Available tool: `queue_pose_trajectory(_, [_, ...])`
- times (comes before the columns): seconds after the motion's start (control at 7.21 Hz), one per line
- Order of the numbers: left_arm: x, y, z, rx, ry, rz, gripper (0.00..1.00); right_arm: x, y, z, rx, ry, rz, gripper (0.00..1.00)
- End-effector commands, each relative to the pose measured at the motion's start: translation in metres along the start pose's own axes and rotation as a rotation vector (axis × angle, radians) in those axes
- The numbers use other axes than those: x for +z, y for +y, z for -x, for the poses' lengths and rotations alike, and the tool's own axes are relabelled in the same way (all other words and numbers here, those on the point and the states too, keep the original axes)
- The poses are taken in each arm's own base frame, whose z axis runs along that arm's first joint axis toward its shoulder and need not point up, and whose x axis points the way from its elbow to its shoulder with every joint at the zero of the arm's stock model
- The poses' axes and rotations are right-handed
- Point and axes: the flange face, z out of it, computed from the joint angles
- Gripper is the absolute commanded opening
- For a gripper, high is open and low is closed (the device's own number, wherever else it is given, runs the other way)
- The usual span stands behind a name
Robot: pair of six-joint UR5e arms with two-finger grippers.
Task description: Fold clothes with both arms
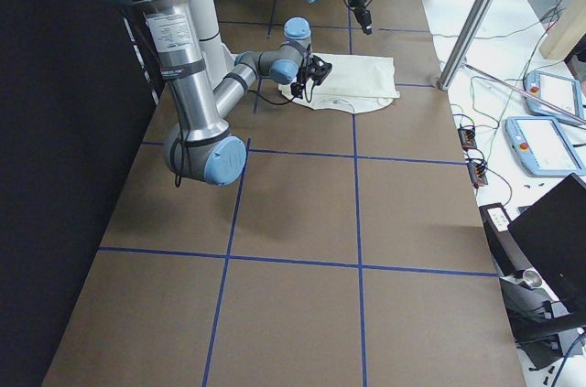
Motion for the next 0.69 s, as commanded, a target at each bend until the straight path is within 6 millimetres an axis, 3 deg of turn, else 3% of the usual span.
queue_pose_trajectory(0.0, [-0.018,0.006,0.014,0.005,0.01,0.01,0.5,0.024,0.027,0.037,-0.281,0.068,0.029,1.0])
queue_pose_trajectory(0.28, [-0.016,0.005,0.017,0.022,0.003,0.009,0.5,0.031,0.06,0.066,-0.539,0.188,0.053,1.0])
queue_pose_trajectory(0.42, [-0.015,0.006,0.017,0.022,0.002,0.011,0.5,0.047,0.081,0.061,-0.645,0.254,0.024,1.0])
queue_pose_trajectory(0.55, [-0.015,0.006,0.017,0.022,0.001,0.011,0.5,0.058,0.087,0.06,-0.675,0.291,0.034,1.0])
